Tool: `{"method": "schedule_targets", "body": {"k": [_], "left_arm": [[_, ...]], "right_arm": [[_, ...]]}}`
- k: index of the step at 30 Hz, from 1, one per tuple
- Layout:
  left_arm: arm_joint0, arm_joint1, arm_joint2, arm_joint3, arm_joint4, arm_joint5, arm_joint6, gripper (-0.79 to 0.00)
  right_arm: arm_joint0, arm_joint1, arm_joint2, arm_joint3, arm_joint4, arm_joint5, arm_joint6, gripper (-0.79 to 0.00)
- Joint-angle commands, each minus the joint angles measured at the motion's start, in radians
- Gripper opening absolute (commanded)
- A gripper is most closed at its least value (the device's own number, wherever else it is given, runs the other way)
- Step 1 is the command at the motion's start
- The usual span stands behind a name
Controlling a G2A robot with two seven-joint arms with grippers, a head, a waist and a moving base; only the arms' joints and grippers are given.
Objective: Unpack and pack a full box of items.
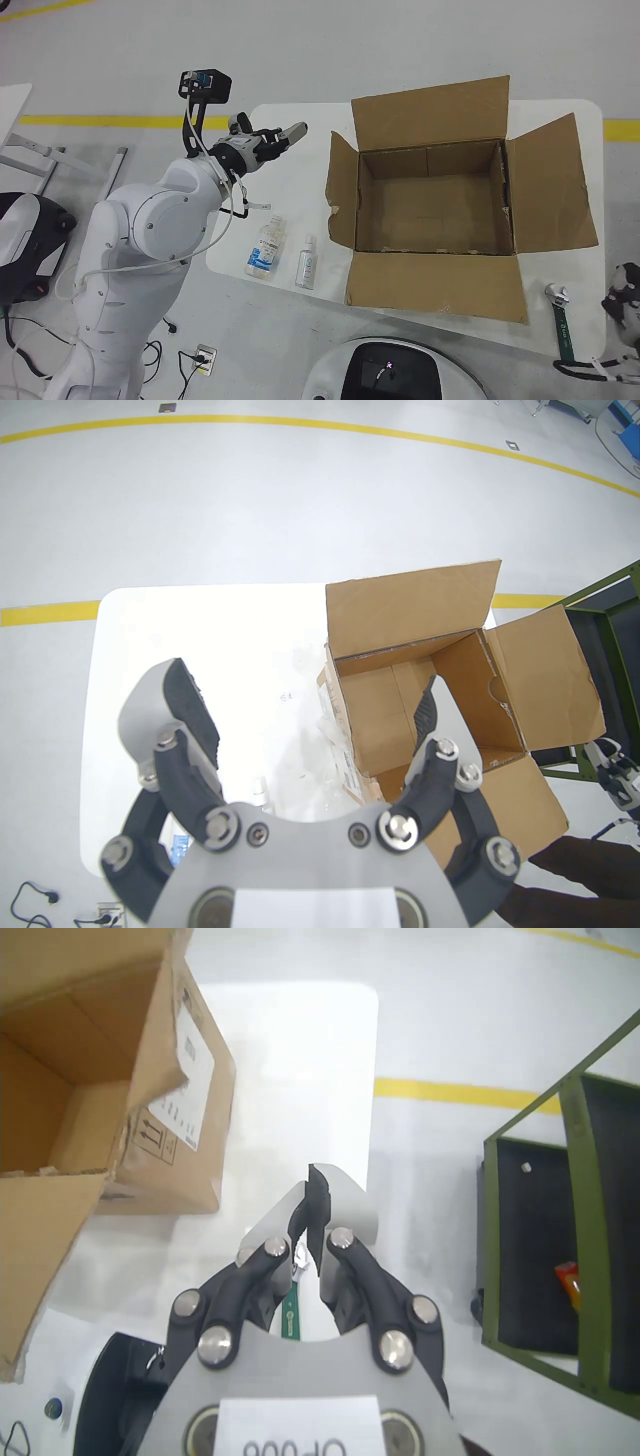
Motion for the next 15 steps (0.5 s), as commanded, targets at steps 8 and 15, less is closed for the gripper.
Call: {"method": "schedule_targets", "body": {"k": [8,15], "left_arm": [[0.000,0.000,0.000,0.000,0.000,0.000,0.000,0.000],[0.000,0.000,0.000,0.000,0.000,0.000,0.000,0.000]], "right_arm": [[-0.005,-0.001,0.005,0.000,0.020,0.013,-0.018,-0.785],[0.023,-0.001,-0.051,0.059,-0.149,0.132,-0.298,-0.785]]}}
